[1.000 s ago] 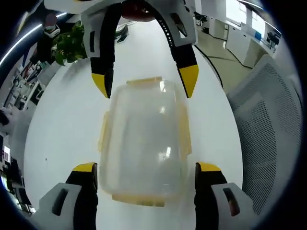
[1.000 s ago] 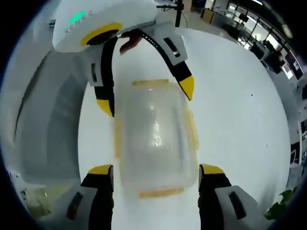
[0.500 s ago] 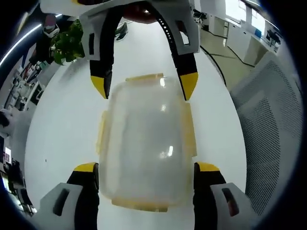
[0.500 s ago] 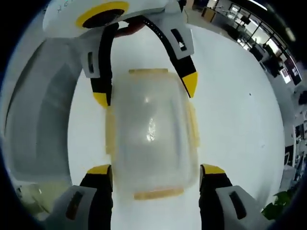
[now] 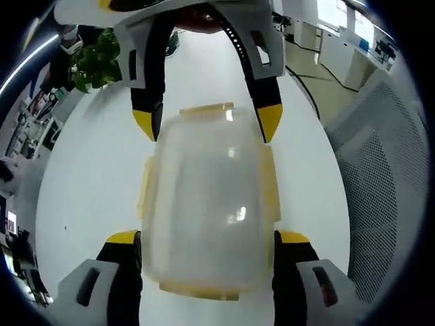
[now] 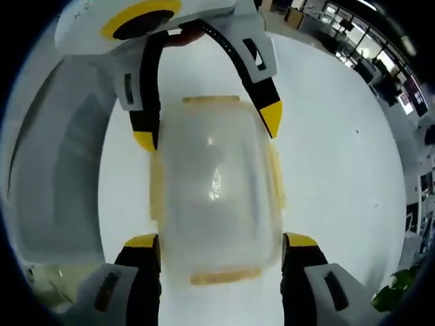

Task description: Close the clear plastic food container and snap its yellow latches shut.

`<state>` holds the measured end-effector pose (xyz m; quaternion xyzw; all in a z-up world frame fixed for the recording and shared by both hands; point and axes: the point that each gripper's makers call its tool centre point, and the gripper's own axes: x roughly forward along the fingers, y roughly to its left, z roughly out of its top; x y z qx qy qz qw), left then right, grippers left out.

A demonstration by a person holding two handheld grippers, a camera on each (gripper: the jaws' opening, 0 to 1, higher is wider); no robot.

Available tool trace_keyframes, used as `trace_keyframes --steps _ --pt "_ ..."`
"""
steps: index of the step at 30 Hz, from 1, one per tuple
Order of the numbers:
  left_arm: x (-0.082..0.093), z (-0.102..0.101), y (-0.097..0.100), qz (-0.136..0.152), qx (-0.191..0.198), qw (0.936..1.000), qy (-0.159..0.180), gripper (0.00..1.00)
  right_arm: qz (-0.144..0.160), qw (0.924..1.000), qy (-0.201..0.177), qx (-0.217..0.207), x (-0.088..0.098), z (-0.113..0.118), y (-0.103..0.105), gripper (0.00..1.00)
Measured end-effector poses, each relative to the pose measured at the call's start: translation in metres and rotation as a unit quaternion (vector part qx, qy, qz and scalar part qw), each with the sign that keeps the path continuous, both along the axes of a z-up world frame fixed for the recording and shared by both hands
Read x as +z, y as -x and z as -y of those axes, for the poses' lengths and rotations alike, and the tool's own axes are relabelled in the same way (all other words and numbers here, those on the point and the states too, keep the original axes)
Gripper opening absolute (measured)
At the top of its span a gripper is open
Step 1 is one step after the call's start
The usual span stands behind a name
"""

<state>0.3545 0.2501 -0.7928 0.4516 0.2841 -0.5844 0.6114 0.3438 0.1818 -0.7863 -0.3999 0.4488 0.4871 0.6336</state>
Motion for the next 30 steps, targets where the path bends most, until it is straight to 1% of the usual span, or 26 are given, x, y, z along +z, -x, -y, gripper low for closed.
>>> trace_keyframes --steps 18,30 --pt "-0.001 -0.021 0.001 0.003 0.004 1.0000 -0.008 0.79 0.000 1.0000 0.000 -0.001 0.000 -0.021 0.002 0.71" --pt "-0.001 -0.043 -0.003 0.007 0.010 0.9998 -0.016 0.79 0.000 1.0000 -0.002 0.002 0.000 -0.044 -0.003 0.71"
